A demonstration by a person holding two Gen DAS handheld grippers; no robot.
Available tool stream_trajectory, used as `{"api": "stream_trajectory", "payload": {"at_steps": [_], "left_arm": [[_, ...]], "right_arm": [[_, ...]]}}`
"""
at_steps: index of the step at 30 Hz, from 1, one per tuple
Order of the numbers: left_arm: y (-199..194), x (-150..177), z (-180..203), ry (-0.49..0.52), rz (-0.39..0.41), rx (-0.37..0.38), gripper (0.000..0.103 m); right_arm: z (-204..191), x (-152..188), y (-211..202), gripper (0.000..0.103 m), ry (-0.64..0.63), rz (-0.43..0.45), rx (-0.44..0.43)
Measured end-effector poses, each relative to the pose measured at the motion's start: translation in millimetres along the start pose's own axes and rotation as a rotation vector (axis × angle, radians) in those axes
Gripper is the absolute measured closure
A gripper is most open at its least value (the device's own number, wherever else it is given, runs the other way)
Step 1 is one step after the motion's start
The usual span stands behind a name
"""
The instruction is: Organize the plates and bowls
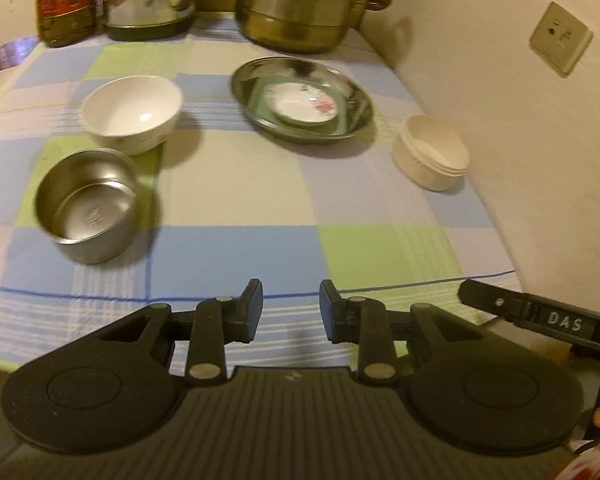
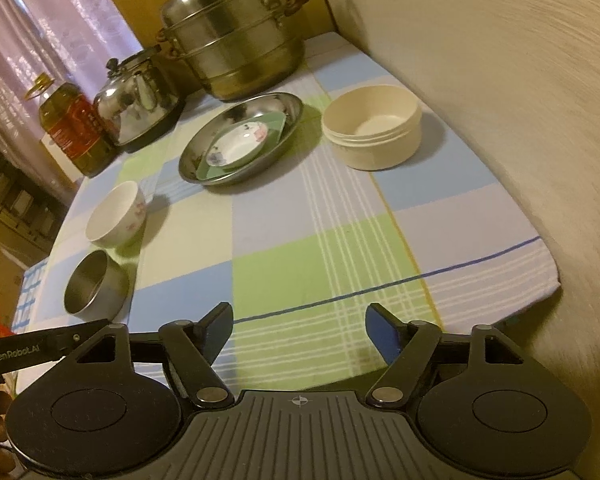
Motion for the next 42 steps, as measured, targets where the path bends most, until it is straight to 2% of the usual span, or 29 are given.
{"api": "stream_trajectory", "payload": {"at_steps": [9,17,27,33,35,38,42], "left_arm": [[23.3,-24.6,29.7,0.118,-0.014,0.08,0.074],[52.1,-55.8,51.0,0.203,-0.016,0.114,0.073],[94.5,-97.7,97.4,0.301,0.014,0.187,0.073],[123.8,-118.1,119.6,0.335,0.012,0.213,0.073],[133.8,-125.1,124.0,0.332,0.008,0.218,0.073],[147.2,-133.5,127.4,0.327,0.008,0.225,0.073],[166.8,-143.9,131.5,0.331,0.002,0.22,0.073]], "right_arm": [[10.6,-15.4,5.3,0.027,0.013,0.016,0.071],[20.5,-42.8,13.8,0.027,0.02,0.054,0.133],[52.8,-78.7,28.9,0.028,0.145,0.112,0.188],[64.8,-102.0,40.9,0.028,0.154,0.164,0.252],[67.2,-107.4,47.1,0.032,0.155,0.172,0.262],[70.8,-116.9,57.3,0.042,0.161,0.186,0.267],[76.4,-131.0,72.6,0.047,0.178,0.206,0.269]]}}
Point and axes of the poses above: each gripper's, at about its wrist camera, not at the fingertips, and y roughly the way its jaws point, z to its right, x to its underside, the point moved 9 cm from there along y, roughly the way its jaws point, and after that the axes turned 1 degree about -y, right-handed, at the moved point
